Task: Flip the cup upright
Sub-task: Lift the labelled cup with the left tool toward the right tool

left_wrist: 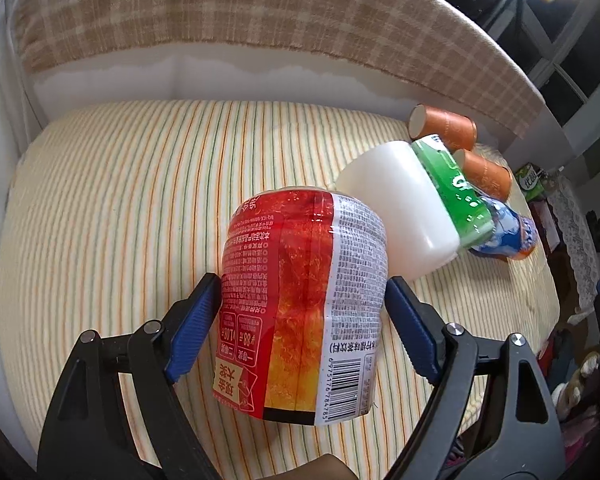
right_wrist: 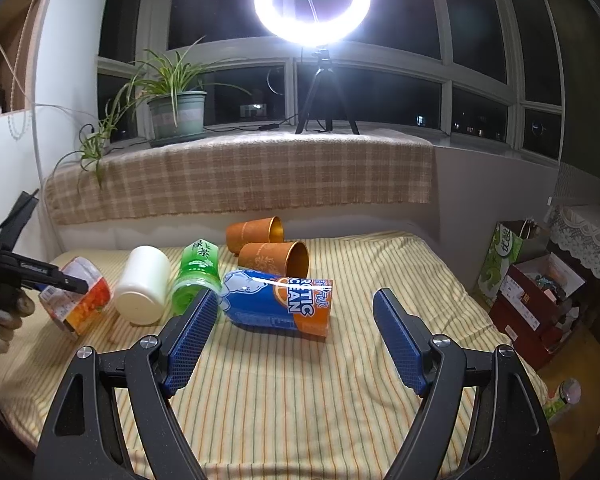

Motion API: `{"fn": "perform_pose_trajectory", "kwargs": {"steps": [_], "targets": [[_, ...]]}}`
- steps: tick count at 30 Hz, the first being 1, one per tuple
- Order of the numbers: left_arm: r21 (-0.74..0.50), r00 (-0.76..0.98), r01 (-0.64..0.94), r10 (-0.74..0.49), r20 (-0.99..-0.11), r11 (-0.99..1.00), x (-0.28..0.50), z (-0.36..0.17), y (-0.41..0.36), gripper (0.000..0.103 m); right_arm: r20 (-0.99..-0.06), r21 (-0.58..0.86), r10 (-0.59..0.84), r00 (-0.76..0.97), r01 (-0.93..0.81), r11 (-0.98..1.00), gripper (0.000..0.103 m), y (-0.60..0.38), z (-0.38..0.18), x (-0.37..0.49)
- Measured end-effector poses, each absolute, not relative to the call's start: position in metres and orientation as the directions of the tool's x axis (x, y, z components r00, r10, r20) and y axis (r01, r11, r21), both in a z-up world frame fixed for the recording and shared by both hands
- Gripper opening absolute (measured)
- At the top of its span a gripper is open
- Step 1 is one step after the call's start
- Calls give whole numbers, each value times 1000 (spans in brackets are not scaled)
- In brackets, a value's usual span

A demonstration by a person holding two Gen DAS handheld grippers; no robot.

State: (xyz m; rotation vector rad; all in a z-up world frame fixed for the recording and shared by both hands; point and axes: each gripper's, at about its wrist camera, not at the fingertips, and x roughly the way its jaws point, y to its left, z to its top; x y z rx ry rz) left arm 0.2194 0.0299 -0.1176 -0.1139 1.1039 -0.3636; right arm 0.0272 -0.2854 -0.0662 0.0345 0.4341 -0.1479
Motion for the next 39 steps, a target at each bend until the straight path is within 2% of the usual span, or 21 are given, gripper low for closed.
{"fn": "perform_pose_trajectory", "kwargs": {"steps": [5,10,20,25,33,39], "targets": [[-240,413,282,-343,-843,929,198,-100,24,85,-420,7,-132,898,149,989,80,-286,-66,24],[-209,400,400,-375,-837,892,166,-83,-6,85,-426,11,-126,896,145,989,80,-287,-67,22],[-178,306,569,-408,-860,803,150,-100,-82,85,-448,29,-67,891,90,996,80,-293,-70,14],[-146,280,613,-385,-879,777,152,-115,-102,85,-476,23,61,877,-56,998,80,-295,-73,19],[-117,281,642,-374,-884,758,150,-123,-111,87,-540,-138,250,804,-378,916,80,-271,-83,33],[-126,310,624,-392,-866,771,147,-113,-99,90,-588,-250,369,720,-596,763,80,-254,-80,48]]}}
